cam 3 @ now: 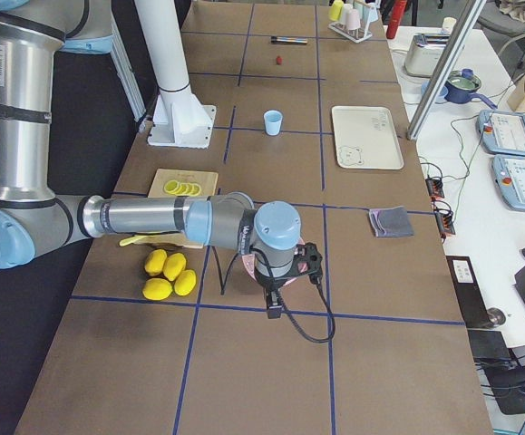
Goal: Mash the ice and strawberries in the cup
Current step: 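Lower the left gripper onto the red strawberry and grasp it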
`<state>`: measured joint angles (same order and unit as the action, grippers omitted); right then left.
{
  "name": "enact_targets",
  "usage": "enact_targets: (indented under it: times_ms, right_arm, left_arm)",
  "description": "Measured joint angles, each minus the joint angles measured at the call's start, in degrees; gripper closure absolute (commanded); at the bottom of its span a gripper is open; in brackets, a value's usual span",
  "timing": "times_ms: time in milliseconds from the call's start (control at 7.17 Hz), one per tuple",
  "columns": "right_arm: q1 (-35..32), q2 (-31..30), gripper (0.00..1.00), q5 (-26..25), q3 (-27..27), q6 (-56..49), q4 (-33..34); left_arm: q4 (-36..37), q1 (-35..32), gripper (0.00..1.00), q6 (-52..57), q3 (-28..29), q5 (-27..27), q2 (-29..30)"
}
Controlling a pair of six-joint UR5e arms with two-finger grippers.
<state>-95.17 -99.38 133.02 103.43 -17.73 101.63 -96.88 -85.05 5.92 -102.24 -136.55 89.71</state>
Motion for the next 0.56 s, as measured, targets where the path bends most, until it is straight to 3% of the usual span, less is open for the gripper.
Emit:
enact_targets:
  times_ms: [279,558]
  right_arm:
    - [-0.66,-1.78,0.01,-0.03,0.09,0.39,-0.02]
    - [-0.71,-1.81,0.0,-0.07,0.16,0.76,-0.05]
  left_arm:
    - [-0.01,3.39,0.0,-2.41,-1.02,-3.26,-0.28]
    - [-6.1,9.33,0.0,-13.22,-1.12,-3.11,-2.02]
